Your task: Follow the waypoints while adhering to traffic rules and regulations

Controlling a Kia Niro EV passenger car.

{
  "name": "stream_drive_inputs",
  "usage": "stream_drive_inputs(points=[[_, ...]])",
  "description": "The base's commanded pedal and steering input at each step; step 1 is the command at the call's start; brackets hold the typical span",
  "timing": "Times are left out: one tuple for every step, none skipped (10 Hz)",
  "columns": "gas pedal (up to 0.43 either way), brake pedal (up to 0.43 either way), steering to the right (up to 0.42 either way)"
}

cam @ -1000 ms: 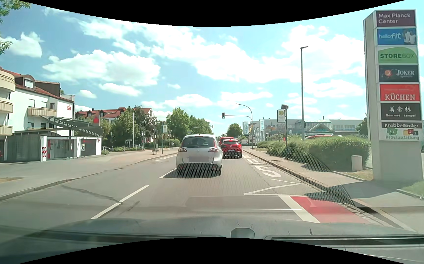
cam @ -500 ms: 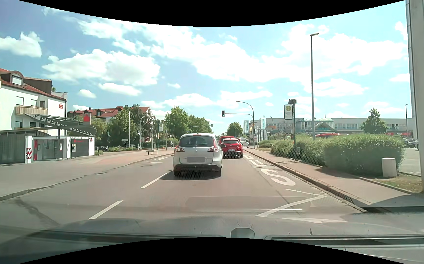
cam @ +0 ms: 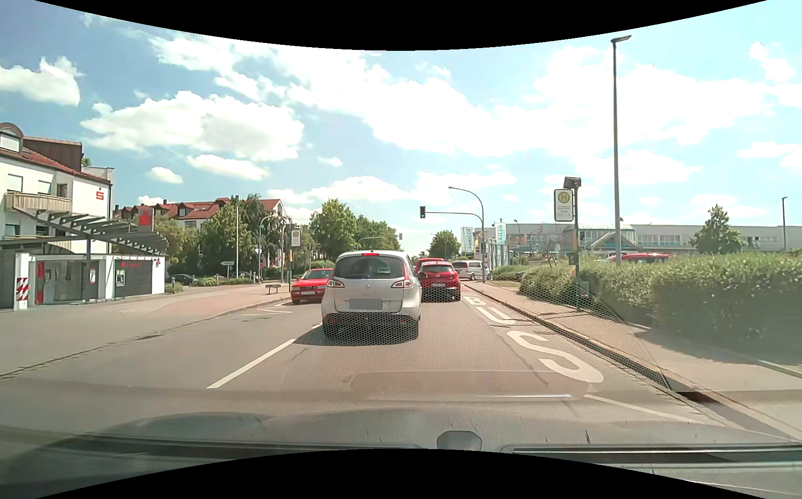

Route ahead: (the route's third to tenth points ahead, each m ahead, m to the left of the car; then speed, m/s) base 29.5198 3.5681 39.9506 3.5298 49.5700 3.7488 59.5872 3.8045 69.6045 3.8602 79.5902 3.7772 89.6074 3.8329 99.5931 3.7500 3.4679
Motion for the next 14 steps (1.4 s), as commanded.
stream_drive_inputs(points=[[0.0,0.018,-0.001],[0.0,0.018,-0.001],[0.0,0.018,0.0],[0.0,0.018,0.0],[0.0,0.018,-0.001],[0.0,0.024,0.0],[0.0,0.037,-0.001],[0.0,0.073,-0.001],[0.0,0.098,-0.001],[0.0,0.11,-0.002],[0.0,0.122,-0.002],[0.0,0.14,-0.002],[0.0,0.159,-0.002],[0.0,0.189,-0.002]])
